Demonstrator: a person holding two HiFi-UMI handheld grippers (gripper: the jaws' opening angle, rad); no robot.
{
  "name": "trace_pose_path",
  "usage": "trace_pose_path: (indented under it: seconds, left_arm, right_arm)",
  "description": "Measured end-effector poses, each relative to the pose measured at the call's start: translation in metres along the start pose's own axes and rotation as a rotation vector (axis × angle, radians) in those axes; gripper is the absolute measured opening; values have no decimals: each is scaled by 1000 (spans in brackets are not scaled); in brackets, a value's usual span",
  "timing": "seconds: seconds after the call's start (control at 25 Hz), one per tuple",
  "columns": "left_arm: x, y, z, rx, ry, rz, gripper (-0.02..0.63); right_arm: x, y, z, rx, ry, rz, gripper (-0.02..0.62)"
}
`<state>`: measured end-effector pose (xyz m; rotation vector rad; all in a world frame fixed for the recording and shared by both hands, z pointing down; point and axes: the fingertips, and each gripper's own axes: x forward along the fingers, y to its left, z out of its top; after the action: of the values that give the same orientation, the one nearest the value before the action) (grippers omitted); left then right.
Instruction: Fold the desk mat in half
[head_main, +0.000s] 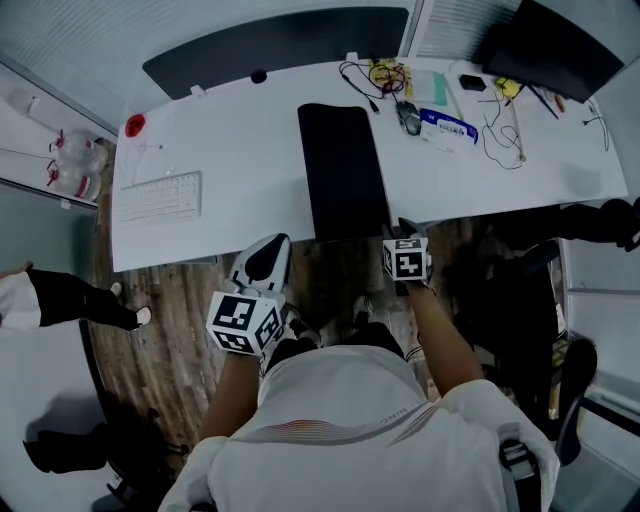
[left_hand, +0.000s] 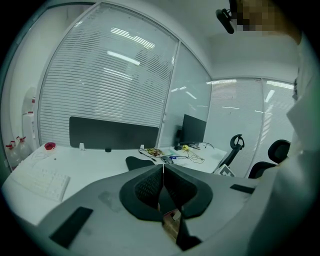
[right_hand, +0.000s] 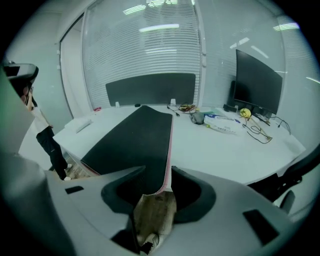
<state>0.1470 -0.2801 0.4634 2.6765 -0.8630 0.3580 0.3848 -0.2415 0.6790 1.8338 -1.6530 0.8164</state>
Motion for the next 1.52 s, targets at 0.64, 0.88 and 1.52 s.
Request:
trace_pose_path:
  seconds: [0.64, 0.88, 1.52]
  left_arm:
    - [-46, 34, 92, 84, -237, 44, 15]
    - [-71, 56, 116, 101, -295, 111, 15]
    - [-87, 72, 120, 118, -314, 181, 15]
  right_arm:
    - [-206, 70, 223, -113, -659, 68, 51]
    - [-255, 95, 256, -151, -763, 91, 51]
    - [-238, 104, 253, -157, -737, 117, 51]
